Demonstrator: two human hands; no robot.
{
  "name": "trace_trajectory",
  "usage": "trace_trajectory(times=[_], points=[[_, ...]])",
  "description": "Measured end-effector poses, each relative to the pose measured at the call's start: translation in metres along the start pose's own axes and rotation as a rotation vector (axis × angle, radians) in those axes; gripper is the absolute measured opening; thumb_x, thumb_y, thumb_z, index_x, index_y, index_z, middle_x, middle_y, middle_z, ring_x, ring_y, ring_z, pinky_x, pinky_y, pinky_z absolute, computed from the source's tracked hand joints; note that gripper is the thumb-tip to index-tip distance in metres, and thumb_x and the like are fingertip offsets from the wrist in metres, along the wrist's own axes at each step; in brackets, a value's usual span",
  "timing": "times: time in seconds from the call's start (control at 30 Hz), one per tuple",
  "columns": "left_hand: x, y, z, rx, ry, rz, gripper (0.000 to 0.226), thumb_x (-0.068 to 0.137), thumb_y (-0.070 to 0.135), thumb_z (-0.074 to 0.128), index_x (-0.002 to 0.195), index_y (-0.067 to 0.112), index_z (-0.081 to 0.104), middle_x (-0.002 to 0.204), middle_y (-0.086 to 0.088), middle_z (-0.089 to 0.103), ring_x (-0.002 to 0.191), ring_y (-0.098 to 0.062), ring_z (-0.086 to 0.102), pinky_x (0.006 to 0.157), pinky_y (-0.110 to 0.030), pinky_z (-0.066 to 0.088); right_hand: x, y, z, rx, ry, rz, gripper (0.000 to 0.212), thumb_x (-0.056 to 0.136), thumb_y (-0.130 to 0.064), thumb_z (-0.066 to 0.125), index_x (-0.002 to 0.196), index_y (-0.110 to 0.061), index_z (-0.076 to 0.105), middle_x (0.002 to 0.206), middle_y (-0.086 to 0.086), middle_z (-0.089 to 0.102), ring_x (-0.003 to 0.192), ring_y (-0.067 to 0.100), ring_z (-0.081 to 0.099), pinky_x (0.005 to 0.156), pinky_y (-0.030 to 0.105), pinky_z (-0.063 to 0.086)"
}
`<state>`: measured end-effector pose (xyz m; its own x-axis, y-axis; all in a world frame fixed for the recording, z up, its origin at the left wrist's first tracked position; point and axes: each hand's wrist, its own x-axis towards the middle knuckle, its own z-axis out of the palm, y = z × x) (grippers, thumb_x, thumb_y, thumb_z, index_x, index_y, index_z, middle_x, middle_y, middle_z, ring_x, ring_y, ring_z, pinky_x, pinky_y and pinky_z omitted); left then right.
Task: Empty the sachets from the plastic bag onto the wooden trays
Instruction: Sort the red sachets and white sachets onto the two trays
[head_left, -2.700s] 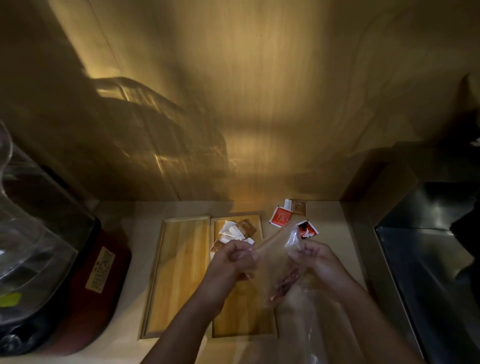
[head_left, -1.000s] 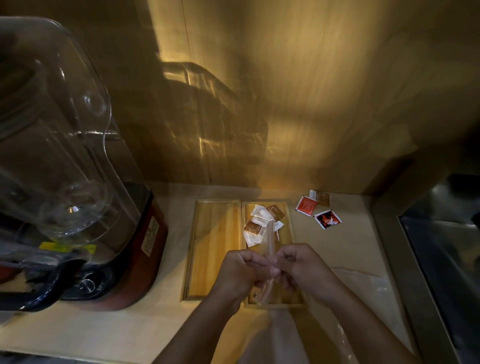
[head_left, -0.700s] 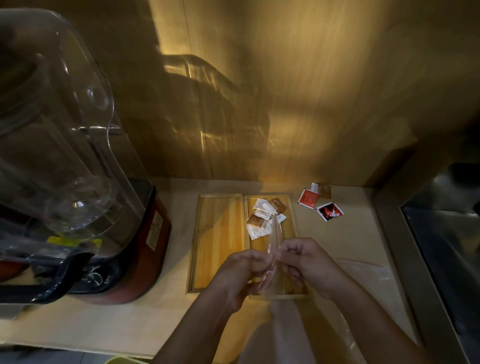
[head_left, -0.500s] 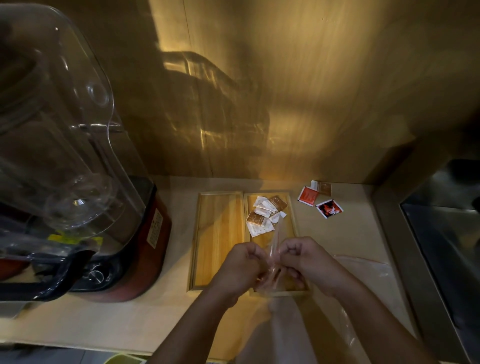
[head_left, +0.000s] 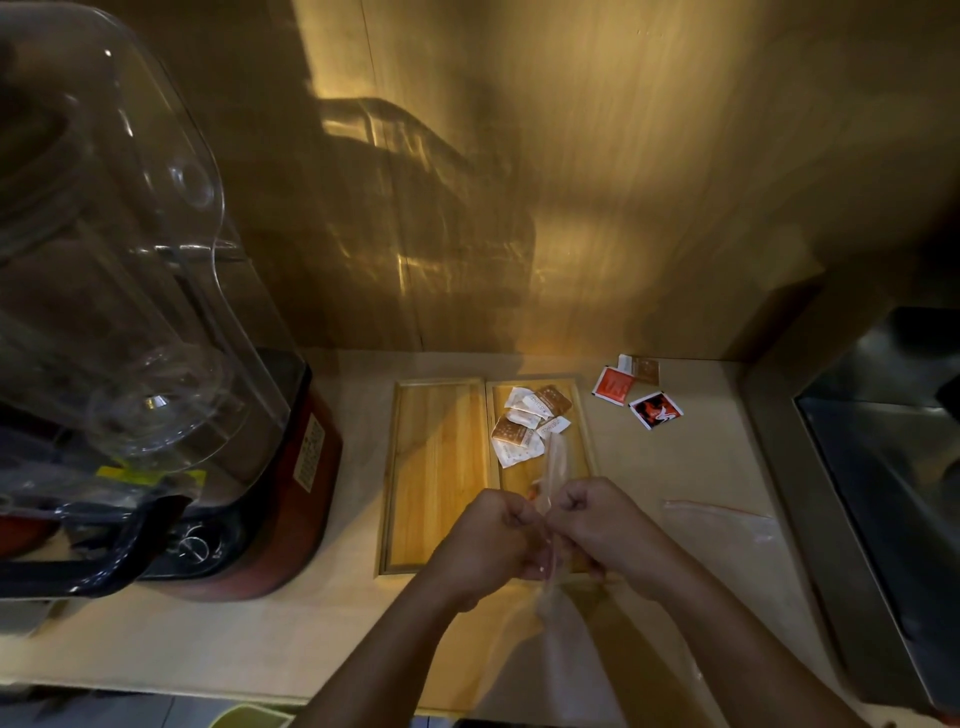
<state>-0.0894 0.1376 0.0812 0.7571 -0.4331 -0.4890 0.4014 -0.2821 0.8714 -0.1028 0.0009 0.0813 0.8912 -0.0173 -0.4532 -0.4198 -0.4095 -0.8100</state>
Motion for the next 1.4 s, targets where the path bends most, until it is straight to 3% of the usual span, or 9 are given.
trace_trajectory(times=[0.17,0.3,0.5,0.63,0.8,0.93,1.13,1.23,1.4], points=[[-0.002,0.000,0.006,0.219,0.108,0.049,0.031,0.084,-0.001,0.047,0.058,0.015,0.052,0.056,-0.010,0.059,0.045,-0.018,0.056,0.051,-0.031,0.050,-0.001,-0.001,-0.001,-0.179,0.061,-0.050,0.035,0.080,-0.014,0.056,0.048,-0.019,0.041,0.053,-0.002,0.043,0.051,0.010,0.040,0.050,0.026,0.032],[-0.005,-0.001,0.017,0.537,0.242,0.157,0.016,0.086,0.010,0.047,0.072,0.010,0.055,0.070,-0.013,0.067,0.067,-0.031,0.066,0.064,-0.041,0.053,-0.004,-0.001,0.001,-0.306,0.117,-0.083,0.039,0.082,-0.020,0.056,0.048,-0.019,0.038,0.061,0.006,0.048,0.060,0.017,0.047,0.058,0.031,0.036],[-0.007,-0.001,0.027,0.665,0.350,0.203,0.020,0.089,0.017,0.045,0.085,0.005,0.060,0.086,-0.015,0.070,0.077,-0.027,0.064,0.059,-0.029,0.040,-0.007,-0.005,0.003,-0.344,0.169,-0.060,0.040,0.083,-0.026,0.056,0.047,-0.018,0.040,0.060,0.005,0.050,0.061,0.019,0.048,0.057,0.030,0.035],[-0.007,-0.002,0.016,0.737,0.434,0.113,0.020,0.089,0.022,0.046,0.087,0.007,0.059,0.092,-0.013,0.069,0.084,-0.029,0.064,0.068,-0.033,0.046,-0.012,0.000,-0.003,-0.466,0.219,-0.064,0.045,0.085,-0.030,0.053,0.045,-0.019,0.035,0.054,-0.002,0.043,0.062,0.020,0.045,0.054,0.028,0.030],[-0.008,-0.007,0.001,0.502,0.396,0.037,0.017,0.084,0.017,0.048,0.067,0.023,0.047,0.080,-0.009,0.068,0.073,-0.028,0.067,0.069,-0.048,0.057,-0.013,0.014,-0.022,-0.399,0.195,-0.078,0.042,0.080,-0.029,0.058,0.045,-0.019,0.036,0.049,-0.005,0.039,0.051,0.011,0.041,0.048,0.028,0.029],[-0.002,-0.010,0.013,0.540,0.302,0.103,0.017,0.078,0.032,0.059,0.084,0.032,0.043,0.071,0.011,0.056,0.066,-0.015,0.058,0.054,-0.030,0.043,-0.012,0.014,-0.013,-0.315,0.063,-0.173,0.040,0.075,-0.022,0.062,0.043,-0.021,0.038,0.046,-0.005,0.041,0.042,0.001,0.042,0.045,0.017,0.031],[0.013,0.001,0.017,0.668,0.203,0.232,0.011,0.082,0.019,0.055,0.086,0.018,0.066,0.078,-0.005,0.071,0.071,-0.025,0.066,0.061,-0.033,0.049,-0.012,0.017,-0.016,-0.438,0.059,-0.157,0.032,0.071,-0.023,0.059,0.048,-0.021,0.037,0.054,-0.004,0.047,0.057,0.013,0.045,0.057,0.030,0.035],[0.016,0.003,0.019,0.755,0.219,0.259,0.014,0.085,0.018,0.051,0.082,0.015,0.065,0.081,-0.011,0.071,0.072,-0.026,0.065,0.062,-0.035,0.049,-0.013,0.016,-0.015,-0.583,0.155,-0.157,0.031,0.078,-0.033,0.055,0.055,-0.027,0.036,0.078,0.003,0.064,0.077,0.024,0.059,0.060,0.028,0.035],[0.013,0.001,0.015,0.903,0.329,0.315,0.025,0.090,0.030,0.046,0.083,0.013,0.063,0.083,-0.012,0.070,0.078,-0.031,0.063,0.061,-0.034,0.043,-0.011,0.021,-0.015,-0.647,0.259,-0.281,0.029,0.092,-0.037,0.041,0.082,-0.016,0.059,0.091,0.011,0.070,0.087,0.031,0.063,0.062,0.030,0.036]])
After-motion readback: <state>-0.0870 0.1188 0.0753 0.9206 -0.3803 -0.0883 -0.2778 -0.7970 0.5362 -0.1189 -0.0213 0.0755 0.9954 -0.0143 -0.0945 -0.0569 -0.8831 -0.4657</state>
